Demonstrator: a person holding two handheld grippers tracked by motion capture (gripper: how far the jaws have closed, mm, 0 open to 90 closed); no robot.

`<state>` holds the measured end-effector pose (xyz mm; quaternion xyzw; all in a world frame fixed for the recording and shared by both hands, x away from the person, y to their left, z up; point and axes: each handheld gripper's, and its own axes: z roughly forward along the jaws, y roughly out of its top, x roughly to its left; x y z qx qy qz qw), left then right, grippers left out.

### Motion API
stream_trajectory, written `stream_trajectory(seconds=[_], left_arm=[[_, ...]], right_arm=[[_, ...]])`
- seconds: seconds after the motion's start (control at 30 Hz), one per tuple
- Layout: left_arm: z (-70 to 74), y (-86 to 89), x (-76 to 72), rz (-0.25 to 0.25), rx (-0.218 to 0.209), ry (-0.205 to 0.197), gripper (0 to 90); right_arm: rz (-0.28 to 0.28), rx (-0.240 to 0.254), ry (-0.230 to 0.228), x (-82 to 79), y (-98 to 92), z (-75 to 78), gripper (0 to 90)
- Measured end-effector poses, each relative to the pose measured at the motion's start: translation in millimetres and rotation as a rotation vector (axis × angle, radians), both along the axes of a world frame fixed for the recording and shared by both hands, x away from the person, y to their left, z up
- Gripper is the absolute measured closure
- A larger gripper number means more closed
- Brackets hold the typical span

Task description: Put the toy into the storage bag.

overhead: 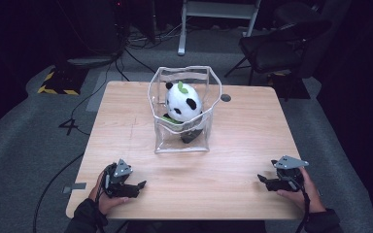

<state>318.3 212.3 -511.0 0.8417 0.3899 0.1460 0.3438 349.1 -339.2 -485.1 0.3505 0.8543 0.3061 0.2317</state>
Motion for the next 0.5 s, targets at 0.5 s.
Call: stream_trajectory(seconds=[0.5], left_arm=[[0.3, 0.6, 0.6, -0.008, 0.004, 0.000, 17.1]], right_arm=[[-0.070, 0.060, 0.022, -12.2, -32.6, -10.9, 19.3]])
